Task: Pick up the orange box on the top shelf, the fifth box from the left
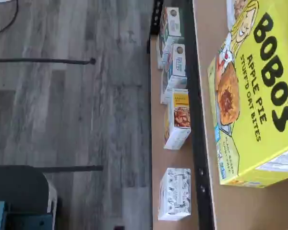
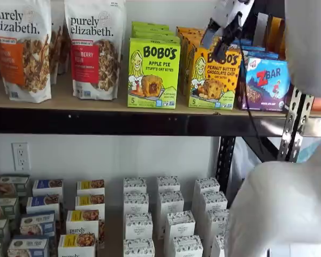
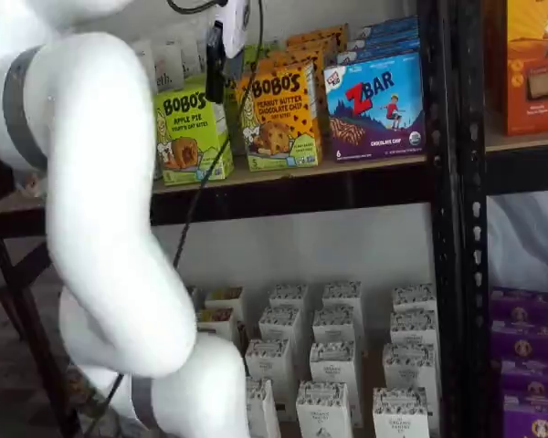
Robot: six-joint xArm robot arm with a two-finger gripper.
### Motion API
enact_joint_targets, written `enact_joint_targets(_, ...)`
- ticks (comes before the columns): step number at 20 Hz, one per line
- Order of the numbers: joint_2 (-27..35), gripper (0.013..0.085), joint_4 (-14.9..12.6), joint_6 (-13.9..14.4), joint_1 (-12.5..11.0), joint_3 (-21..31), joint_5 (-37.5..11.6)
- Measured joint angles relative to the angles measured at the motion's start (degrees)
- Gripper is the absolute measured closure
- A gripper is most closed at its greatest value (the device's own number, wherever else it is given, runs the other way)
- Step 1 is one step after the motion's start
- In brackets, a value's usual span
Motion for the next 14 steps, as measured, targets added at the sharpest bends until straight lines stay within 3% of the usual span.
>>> enact_joint_targets(8,-2.1,0.0130,0.0,-0.5,-0.8,1.6,2.8)
enact_joint_targets(14,-5.1,0.0130,-0.2,0.1,0.0,4.5,-1.6)
